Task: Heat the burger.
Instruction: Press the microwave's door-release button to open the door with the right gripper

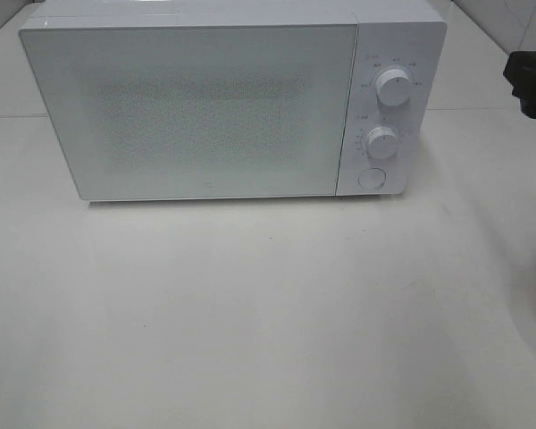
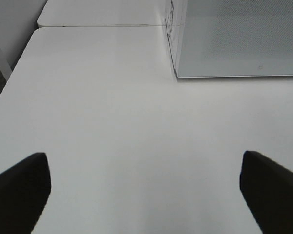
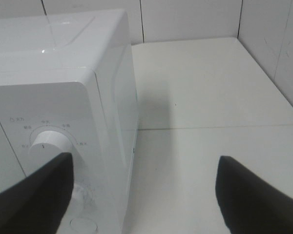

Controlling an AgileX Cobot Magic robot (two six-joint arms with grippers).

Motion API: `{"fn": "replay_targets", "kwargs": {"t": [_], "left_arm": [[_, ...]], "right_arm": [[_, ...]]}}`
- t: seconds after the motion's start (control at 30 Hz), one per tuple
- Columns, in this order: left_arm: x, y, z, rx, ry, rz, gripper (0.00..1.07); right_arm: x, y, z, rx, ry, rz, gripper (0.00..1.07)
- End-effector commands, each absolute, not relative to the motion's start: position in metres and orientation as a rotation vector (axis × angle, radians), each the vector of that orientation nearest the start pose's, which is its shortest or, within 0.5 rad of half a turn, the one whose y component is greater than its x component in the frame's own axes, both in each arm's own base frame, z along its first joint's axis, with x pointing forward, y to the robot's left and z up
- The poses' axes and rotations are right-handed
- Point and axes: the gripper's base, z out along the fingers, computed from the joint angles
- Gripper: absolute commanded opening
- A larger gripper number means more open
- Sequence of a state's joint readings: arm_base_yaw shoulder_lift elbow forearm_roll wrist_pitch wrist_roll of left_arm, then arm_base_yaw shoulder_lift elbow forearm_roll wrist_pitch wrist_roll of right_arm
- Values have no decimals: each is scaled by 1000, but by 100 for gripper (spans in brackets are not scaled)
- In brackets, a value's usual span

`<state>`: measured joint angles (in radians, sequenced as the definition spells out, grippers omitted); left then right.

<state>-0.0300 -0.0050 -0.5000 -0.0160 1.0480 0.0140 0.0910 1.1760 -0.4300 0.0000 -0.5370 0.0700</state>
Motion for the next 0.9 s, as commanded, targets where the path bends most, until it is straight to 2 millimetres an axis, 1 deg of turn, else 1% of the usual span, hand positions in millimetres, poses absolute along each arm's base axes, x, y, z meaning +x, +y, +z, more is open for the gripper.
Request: {"fn": "replay_targets", "kwargs": {"t": [0.03,0.07,0.1,0.13,0.17,0.2,0.23,0.27,0.33,0.4,0.43,0.47,0.5,0.57,0.6,0.63,0.67,0.77,0.8,0.83,0.87,0.9], "left_arm": [[-8,-2,278,43,1996,-36,98],[-8,-2,278,43,1996,-36,98],[-8,-2,278,43,1996,-36,98],[-8,-2,278,43,1996,-36,98],[-8,-2,278,43,1996,-36,98],[-8,-2,278,43,1996,-36,98],[-8,-2,278,43,1996,-36,98],[-8,-2,278,43,1996,-36,98],[-8,-2,278,43,1996,-36,98],[-8,-2,278,43,1996,-36,98],[-8,-2,278,43,1996,-36,98],[-8,-2,278,43,1996,-36,98],[-8,-2,278,43,1996,-36,98],[-8,-2,278,43,1996,-36,98],[-8,-2,278,43,1996,-36,98],[-8,-2,278,43,1996,-36,98],[-8,-2,278,43,1996,-36,98],[-8,-2,278,43,1996,-36,98],[-8,-2,278,43,1996,-36,98],[-8,-2,278,43,1996,-36,98],[-8,-2,278,43,1996,-36,98],[-8,-2,278,43,1996,-36,98]], "right_arm": [[229,20,242,-25,1640,109,75],[229,20,242,-25,1640,109,75],[229,20,233,-34,1640,101,75],[230,20,229,-39,1636,97,75],[230,20,229,-39,1636,97,75],[230,20,220,-47,1630,89,75],[230,20,220,-47,1630,89,75],[231,19,212,-42,1632,82,75],[232,19,209,-30,1636,77,75],[234,23,197,5,1683,52,75],[234,23,197,5,1683,52,75],[234,31,190,-14,1714,17,75],[234,31,190,-14,1714,17,75],[234,42,182,-45,1737,-42,75],[234,42,182,-45,1737,-42,75],[233,50,178,-59,1737,-52,75],[232,59,176,-74,1728,-36,75],[231,64,175,-89,1725,-25,75],[229,73,173,-115,1716,-4,75],[228,78,173,-133,1707,8,75],[228,78,173,-133,1707,8,75],[225,88,171,-169,1704,34,75]]}}
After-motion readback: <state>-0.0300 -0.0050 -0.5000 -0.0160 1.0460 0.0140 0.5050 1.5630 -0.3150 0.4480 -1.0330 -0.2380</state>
